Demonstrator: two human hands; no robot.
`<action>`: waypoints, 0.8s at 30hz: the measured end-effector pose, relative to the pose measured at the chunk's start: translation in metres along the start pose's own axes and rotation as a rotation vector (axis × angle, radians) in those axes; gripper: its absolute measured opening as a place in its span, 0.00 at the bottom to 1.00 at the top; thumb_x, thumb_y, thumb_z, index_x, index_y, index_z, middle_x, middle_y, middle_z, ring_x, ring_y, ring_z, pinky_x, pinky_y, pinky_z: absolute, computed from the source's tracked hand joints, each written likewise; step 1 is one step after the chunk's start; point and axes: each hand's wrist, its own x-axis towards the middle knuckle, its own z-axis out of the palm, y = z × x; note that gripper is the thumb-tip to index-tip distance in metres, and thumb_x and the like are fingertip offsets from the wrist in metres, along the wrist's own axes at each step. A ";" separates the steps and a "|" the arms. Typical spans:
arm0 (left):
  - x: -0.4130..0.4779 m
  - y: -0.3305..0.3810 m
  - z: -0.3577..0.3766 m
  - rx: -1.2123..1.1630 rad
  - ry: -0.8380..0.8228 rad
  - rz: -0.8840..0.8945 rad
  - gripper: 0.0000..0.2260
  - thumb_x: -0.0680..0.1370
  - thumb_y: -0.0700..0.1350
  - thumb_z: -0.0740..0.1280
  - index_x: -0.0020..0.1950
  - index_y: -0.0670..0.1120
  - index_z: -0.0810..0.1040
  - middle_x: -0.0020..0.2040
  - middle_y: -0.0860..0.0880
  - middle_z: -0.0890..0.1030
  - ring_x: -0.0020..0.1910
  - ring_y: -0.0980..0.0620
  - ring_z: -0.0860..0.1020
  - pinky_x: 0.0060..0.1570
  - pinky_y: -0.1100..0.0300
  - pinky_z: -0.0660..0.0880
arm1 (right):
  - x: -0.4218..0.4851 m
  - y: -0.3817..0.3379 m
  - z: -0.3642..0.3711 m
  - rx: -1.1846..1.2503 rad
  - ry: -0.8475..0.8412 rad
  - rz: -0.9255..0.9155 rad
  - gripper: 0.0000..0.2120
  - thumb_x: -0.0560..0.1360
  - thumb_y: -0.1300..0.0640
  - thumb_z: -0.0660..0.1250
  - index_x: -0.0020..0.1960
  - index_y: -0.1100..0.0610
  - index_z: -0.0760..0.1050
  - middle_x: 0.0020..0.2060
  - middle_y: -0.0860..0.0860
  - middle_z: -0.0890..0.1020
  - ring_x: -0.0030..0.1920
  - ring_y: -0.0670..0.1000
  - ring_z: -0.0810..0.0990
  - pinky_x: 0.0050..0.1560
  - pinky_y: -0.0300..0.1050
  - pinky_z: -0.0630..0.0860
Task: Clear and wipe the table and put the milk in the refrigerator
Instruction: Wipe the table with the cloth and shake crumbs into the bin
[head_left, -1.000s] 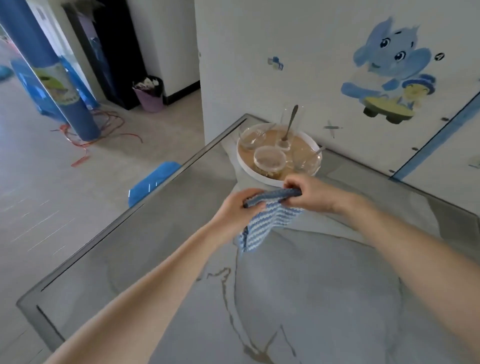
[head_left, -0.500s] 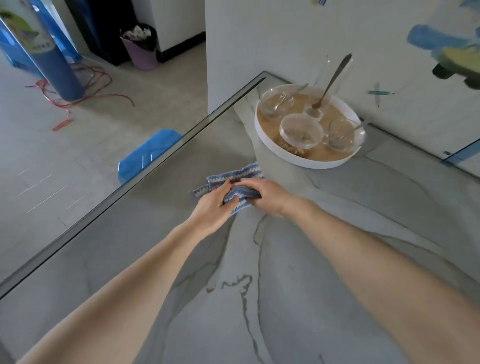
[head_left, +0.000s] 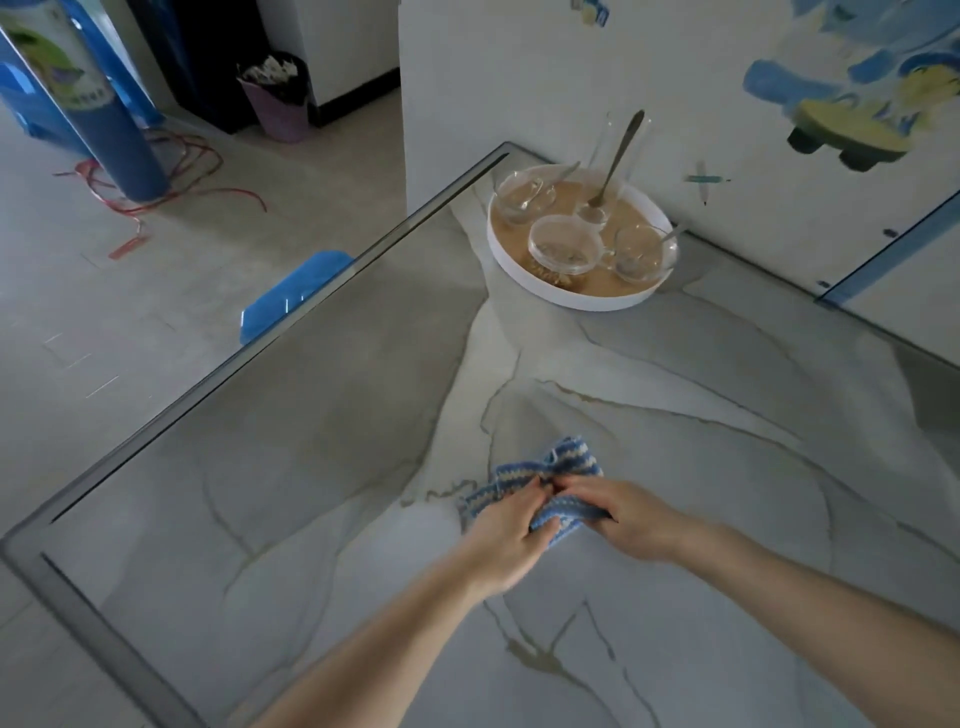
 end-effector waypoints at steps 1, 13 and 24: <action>-0.006 0.003 0.011 -0.004 -0.012 0.011 0.22 0.79 0.50 0.55 0.71 0.43 0.63 0.71 0.45 0.67 0.70 0.49 0.66 0.64 0.65 0.58 | -0.012 0.003 0.006 0.006 0.000 0.000 0.21 0.75 0.69 0.58 0.66 0.58 0.69 0.68 0.47 0.69 0.66 0.40 0.64 0.53 0.12 0.49; -0.051 0.046 0.085 -0.146 -0.175 0.005 0.09 0.79 0.44 0.59 0.51 0.39 0.74 0.42 0.46 0.73 0.45 0.46 0.74 0.39 0.61 0.62 | -0.132 0.001 0.022 -0.016 -0.168 0.228 0.10 0.73 0.58 0.59 0.36 0.47 0.65 0.34 0.45 0.71 0.43 0.47 0.71 0.36 0.34 0.63; -0.016 0.031 -0.091 -0.198 0.191 0.094 0.12 0.69 0.45 0.74 0.41 0.49 0.70 0.34 0.54 0.73 0.34 0.59 0.72 0.35 0.65 0.67 | -0.003 -0.094 -0.068 0.213 0.304 0.098 0.04 0.73 0.67 0.60 0.40 0.64 0.72 0.30 0.51 0.71 0.35 0.49 0.68 0.32 0.36 0.63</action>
